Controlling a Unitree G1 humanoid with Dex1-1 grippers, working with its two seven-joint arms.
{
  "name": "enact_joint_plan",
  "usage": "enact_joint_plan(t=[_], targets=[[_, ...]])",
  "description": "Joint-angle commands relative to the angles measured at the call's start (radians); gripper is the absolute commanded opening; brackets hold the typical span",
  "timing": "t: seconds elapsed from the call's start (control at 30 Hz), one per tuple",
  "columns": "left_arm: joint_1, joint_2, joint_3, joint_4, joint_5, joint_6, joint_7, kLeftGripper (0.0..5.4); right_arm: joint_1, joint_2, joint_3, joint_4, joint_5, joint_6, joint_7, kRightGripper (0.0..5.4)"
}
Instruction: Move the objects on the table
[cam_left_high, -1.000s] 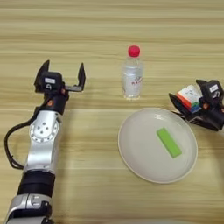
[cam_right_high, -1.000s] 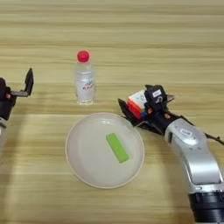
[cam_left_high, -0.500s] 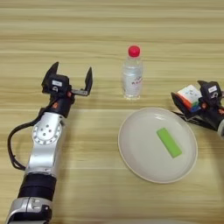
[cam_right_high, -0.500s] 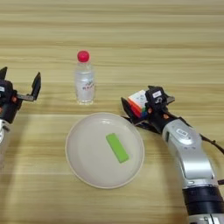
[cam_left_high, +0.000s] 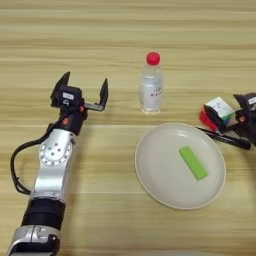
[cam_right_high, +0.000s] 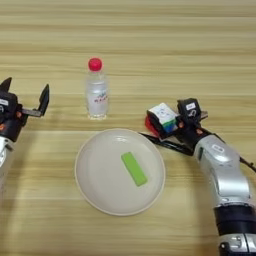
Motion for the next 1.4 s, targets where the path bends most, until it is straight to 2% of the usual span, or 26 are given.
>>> enact_joint_plan(t=[0.03, 0.2, 0.47, 1.17, 1.4], targets=[[-0.004, 0.002, -0.007, 0.01, 0.009, 0.001, -0.006, 5.4, -0.037, -0.031, -0.027, 0.028, 0.058, 0.063, 0.064, 5.39], [-0.005, -0.001, -0.01, 0.014, 0.01, -0.002, -0.005, 5.4, -0.051, -0.053, -0.037, 0.055, 0.087, 0.076, 0.128, 5.39], [-0.003, -0.002, -0.012, 0.011, 0.011, -0.003, -0.004, 5.4, -0.052, -0.069, -0.014, 0.084, 0.062, 0.067, 0.167, 5.39], [0.0, 0.002, -0.019, 0.011, 0.017, -0.011, -0.002, 5.4, -0.041, -0.071, 0.034, 0.106, -0.023, 0.01, 0.168, 5.39], [0.0, 0.003, -0.02, 0.012, 0.018, -0.013, -0.001, 5.4, -0.044, -0.068, 0.034, 0.117, -0.03, 0.004, 0.162, 4.72]])
